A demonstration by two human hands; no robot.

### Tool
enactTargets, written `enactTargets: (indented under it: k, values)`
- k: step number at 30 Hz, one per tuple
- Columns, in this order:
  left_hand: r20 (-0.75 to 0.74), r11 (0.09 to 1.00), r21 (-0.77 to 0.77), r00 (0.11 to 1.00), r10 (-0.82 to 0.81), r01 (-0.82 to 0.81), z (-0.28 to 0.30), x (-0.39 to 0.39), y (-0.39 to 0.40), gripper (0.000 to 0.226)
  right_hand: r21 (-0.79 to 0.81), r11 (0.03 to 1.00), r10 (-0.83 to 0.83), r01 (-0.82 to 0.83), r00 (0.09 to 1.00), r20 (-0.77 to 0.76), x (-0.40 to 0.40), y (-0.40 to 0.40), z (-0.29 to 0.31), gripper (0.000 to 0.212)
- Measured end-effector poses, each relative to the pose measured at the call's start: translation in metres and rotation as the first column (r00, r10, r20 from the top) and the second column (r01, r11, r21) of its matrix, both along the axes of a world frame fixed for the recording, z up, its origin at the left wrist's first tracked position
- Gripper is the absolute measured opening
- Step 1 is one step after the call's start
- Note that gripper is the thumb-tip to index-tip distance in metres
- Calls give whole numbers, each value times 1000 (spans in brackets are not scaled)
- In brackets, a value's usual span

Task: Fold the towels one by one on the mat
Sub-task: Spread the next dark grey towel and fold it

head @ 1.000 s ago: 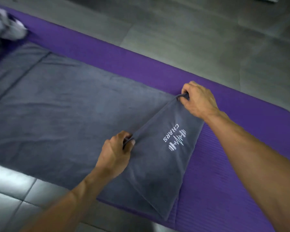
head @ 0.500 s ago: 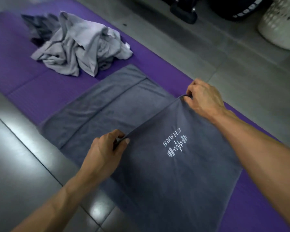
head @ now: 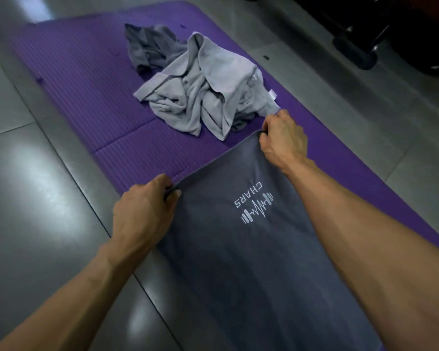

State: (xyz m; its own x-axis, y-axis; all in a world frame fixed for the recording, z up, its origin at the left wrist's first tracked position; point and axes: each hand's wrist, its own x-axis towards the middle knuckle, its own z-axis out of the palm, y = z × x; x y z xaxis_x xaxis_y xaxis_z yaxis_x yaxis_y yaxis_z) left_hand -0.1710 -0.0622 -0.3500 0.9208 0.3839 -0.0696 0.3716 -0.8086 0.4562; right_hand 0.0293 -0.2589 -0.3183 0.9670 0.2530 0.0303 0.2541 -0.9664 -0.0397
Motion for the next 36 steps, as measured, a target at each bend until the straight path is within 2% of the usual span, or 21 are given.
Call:
enactTargets:
  k: [1,3,4,6,8,10,12,15,19,23,25,27,30,33,36]
  values:
    - [-57,997,76,998,-24,28,-6,2,4,24,-6,1000,-10,9,995,-97,0,6,-11,24]
    - [-119,972,218,991,-65,90,-14,5,7,32,2,1000,12,-12,959,-282,-5,8,-30,49]
    - [-93,959,261,991,-93,114,-18,7,5,39,37,999,31,-21,955,-295,-7,5,-37,58]
    - [46,945,263,975,-217,197,-20,16,-8,47,98,995,14,2,987,-159,-10,-9,-41,53]
    - [139,887,253,893,-428,386,-25,34,-29,47,101,989,-111,111,994,-5,-8,-30,-39,36]
    - [127,786,259,787,-603,561,-34,62,-49,47,108,968,-233,228,972,38,1,-53,-37,28]
    - [11,694,243,714,-700,678,-46,88,-59,56,104,951,-292,293,956,-19,14,-70,-41,29]
    - [-88,655,231,686,-722,719,-62,106,-61,69,77,941,-316,329,939,-138,27,-76,-50,38]
    - [-112,659,182,681,-724,730,-60,103,-62,73,136,910,-338,393,890,-306,35,-71,-44,55]
    - [-156,640,163,660,-735,751,-55,110,-63,75,118,894,-337,432,823,-458,57,-65,-34,31]
    - [-175,630,160,650,-739,760,-53,112,-62,74,117,869,-358,480,774,-522,68,-60,-29,35]
    - [-182,624,154,643,-744,766,-51,112,-63,74,92,882,-347,461,771,-535,80,-58,-27,36]
    - [-173,638,143,653,-737,757,-51,112,-64,76,230,851,-312,471,808,-501,98,-56,-33,14]
    - [-176,655,121,665,-726,746,-53,114,-63,85,335,790,-400,512,847,-351,108,-53,-41,14]
    - [-188,641,116,650,-736,759,-53,116,-63,91,364,803,-452,471,880,-142,94,-40,-47,15]
